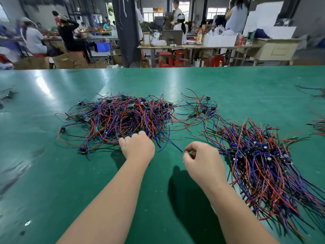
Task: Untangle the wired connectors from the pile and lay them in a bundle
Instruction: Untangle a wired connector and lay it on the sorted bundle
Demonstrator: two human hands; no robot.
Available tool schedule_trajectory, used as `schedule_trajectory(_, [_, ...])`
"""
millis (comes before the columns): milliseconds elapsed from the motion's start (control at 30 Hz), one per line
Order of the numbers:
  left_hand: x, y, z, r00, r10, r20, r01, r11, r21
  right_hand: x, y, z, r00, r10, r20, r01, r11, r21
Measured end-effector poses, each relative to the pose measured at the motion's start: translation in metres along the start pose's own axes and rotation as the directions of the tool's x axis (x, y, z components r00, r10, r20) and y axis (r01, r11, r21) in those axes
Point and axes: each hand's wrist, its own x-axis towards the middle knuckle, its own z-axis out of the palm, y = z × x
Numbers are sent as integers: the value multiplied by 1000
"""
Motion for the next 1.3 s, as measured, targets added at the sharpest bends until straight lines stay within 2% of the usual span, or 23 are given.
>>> schedule_trajectory(167, [1, 4, -19, 965, 113, 236, -117, 993, 3, 5, 5, -2, 999, 28, 38, -29, 998, 48])
schedule_trajectory(367, [-47, -3, -39, 878, 340, 338, -380, 923, 60, 10, 8, -2, 985, 51, 164, -87, 971, 223])
schedule_trajectory(500, [-83, -10, -64, 800, 344, 491, -444, 890, 100, 9, 8, 7, 956, 42, 292, -113, 966, 231])
schedule_trajectory(600, [-100, -20, -90, 765, 315, 562, -438, 894, 94, 10, 9, 7, 969, 99, 225, -134, 980, 147])
schedule_trajectory(667, [-102, -31, -110, 796, 312, 519, -406, 911, 76, 10, 11, 2, 985, 129, 117, -136, 990, 46])
schedule_trajectory(733, [-99, -41, -129, 864, 291, 411, -320, 948, 1, 10, 11, -4, 991, 120, 64, -117, 992, -43])
schedule_trajectory(833, [-79, -41, -133, 972, 217, 89, -193, 955, -224, 8, 5, -4, 988, 17, 151, -10, 999, -47])
schedule_trajectory(900, [-60, -31, -119, 980, 178, -91, -195, 951, -241, 4, -1, 2, 960, -104, 260, 97, 994, 41])
schedule_trajectory(933, [-52, -25, -112, 979, 174, -102, -191, 964, -188, 1, -4, 6, 935, -167, 312, 151, 986, 75])
schedule_trajectory(1000, [-38, -18, -93, 987, 163, -11, -163, 984, -69, -5, -8, 15, 867, -284, 409, 288, 956, 53])
schedule_trajectory(1100, [-22, -15, -68, 996, 73, 51, -70, 995, -74, -12, -8, 26, 764, -384, 519, 490, 868, -79])
schedule_trajectory(1200, [-17, -14, -60, 1000, 2, 9, -1, 995, -102, -12, -10, 30, 739, -429, 519, 550, 830, -96])
schedule_trajectory(1300, [-21, -15, -60, 997, 0, -74, -10, 990, -139, -10, -10, 32, 729, -438, 526, 558, 825, -87])
